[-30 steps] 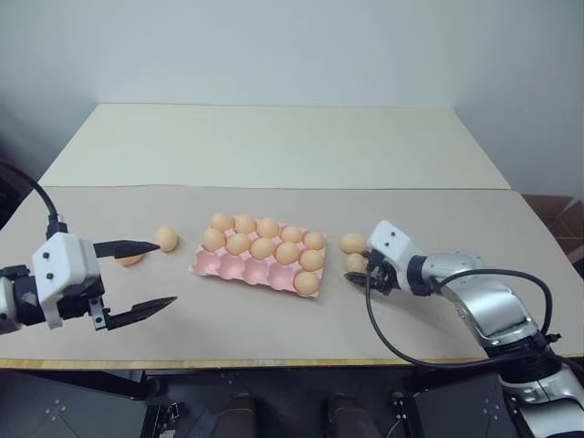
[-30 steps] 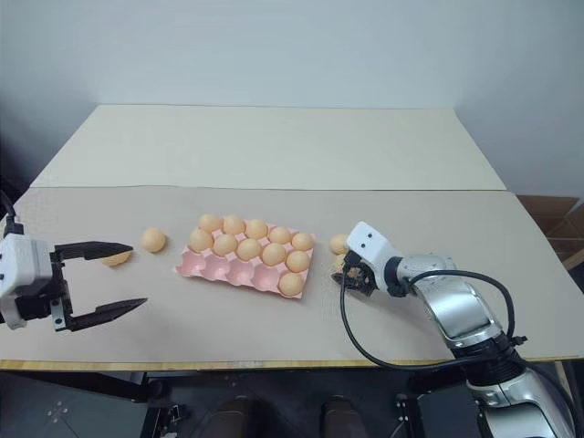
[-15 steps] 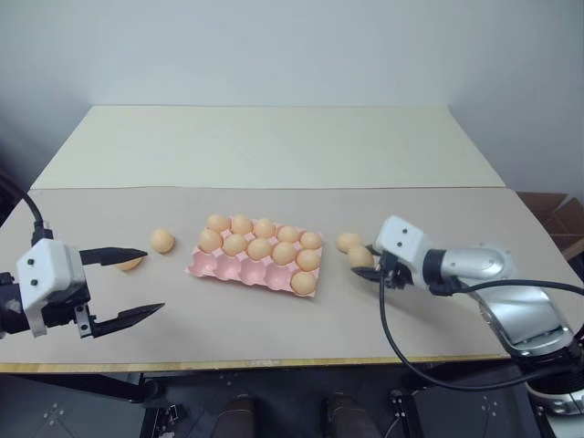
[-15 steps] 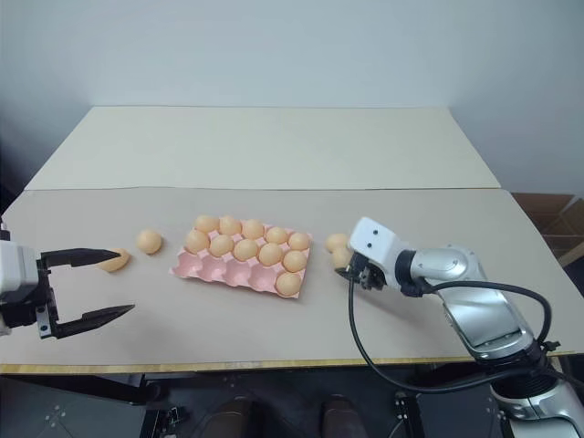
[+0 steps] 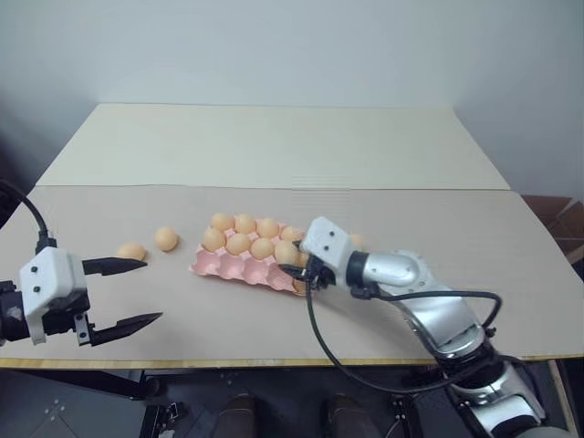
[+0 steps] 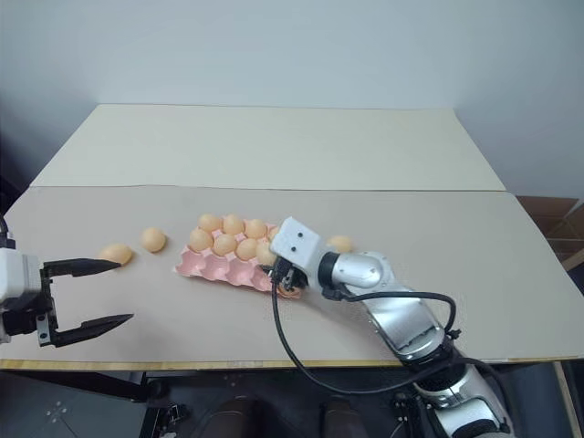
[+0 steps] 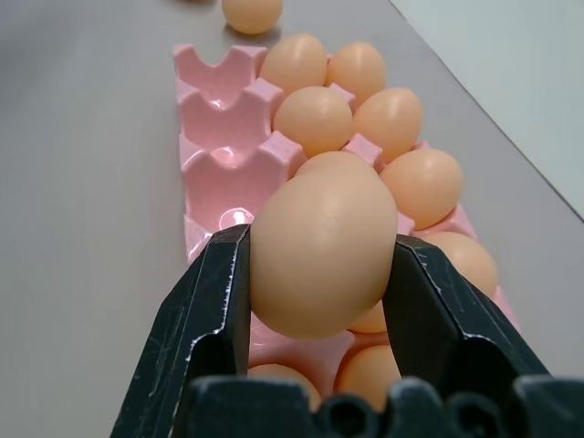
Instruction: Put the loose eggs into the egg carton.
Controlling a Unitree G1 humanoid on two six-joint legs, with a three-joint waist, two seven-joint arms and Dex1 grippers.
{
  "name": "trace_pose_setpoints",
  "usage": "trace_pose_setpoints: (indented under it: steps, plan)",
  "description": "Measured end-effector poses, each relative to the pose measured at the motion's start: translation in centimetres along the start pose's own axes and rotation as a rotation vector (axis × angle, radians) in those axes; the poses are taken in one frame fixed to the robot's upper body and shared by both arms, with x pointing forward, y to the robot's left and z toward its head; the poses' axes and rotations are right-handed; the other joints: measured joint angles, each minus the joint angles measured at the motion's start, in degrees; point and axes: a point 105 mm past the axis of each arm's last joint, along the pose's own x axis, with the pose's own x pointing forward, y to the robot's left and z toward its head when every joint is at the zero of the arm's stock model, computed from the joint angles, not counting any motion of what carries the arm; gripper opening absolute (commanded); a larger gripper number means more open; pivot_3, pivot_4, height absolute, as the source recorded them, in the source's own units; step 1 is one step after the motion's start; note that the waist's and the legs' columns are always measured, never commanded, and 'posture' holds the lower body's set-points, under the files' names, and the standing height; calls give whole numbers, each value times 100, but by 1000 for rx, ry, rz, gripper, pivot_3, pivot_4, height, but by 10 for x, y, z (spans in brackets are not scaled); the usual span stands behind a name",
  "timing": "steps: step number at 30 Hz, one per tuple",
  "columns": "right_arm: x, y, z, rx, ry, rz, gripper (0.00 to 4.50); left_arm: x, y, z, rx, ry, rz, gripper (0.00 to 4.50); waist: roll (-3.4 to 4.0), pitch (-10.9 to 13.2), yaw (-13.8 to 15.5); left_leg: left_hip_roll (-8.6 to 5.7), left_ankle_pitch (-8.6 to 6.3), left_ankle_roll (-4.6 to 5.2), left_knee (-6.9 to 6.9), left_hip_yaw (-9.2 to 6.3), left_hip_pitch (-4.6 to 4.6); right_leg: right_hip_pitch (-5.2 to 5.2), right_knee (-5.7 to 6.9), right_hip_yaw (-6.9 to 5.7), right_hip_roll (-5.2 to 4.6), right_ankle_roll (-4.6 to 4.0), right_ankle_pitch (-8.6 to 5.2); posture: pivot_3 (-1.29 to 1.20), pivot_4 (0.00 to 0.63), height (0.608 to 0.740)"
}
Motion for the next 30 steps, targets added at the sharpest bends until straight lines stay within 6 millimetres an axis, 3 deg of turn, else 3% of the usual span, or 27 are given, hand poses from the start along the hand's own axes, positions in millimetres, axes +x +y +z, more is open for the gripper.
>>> trace_pose_setpoints:
  steps: [7,14,18,21,27,30]
  plan:
    - [6,4,5,-32,-27,11,4484,-1,1,0,3,0,3,4500,0,0,-10,2,0,0,0,0,2,0,2,0,3,0,0,0,150,740]
    - [10,8,8,-68,-34,18,4484,0,2,2,9,-4,8,4500,0,0,-6,0,0,0,0,0,1,0,0,0,1,0,0,0,150,740]
    - [1,4,6,-85,-25,0,4484,0,3,3,16,-9,13,4500,0,0,-1,0,0,0,0,0,1,1,0,-1,0,0,0,0,150,740]
    - [-18,-10,8,-99,-15,-30,4484,1,4,5,20,-13,14,4500,0,0,7,-1,0,0,0,-1,-1,2,-3,-2,-1,0,0,0,150,740]
    - [-91,-47,-8,-96,102,-79,4484,2,6,7,30,-26,15,4500,0,0,24,0,-1,1,-2,0,1,11,-14,-7,-2,0,0,0,150,740]
    - [-126,-55,-19,-72,177,-77,4484,2,7,8,32,-29,15,4500,0,0,15,2,-1,1,-6,0,5,12,-14,-6,0,0,0,0,150,740]
